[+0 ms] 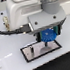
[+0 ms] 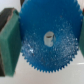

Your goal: Insert the blue gear onto the right peg, followed by the red gear

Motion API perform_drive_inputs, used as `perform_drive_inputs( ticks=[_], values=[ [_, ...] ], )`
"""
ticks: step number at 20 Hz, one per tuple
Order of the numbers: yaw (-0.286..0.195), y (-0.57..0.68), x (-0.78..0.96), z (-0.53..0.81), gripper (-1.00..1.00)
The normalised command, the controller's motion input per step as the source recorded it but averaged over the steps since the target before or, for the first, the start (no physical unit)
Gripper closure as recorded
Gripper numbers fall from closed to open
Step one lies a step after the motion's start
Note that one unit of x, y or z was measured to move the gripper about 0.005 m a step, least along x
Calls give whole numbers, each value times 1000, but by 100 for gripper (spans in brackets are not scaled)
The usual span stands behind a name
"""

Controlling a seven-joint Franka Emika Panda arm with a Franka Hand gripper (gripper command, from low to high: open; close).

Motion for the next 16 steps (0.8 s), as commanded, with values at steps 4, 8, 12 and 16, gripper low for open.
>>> perform_drive_inputs(
  ticks=[4, 8, 12, 16],
  values=[
    [0, -150, 164, -17, 100],
    [0, -114, 234, -19, 100],
    [0, -269, 274, 166, 100],
    [0, -284, 280, 307, 100]
  ],
)
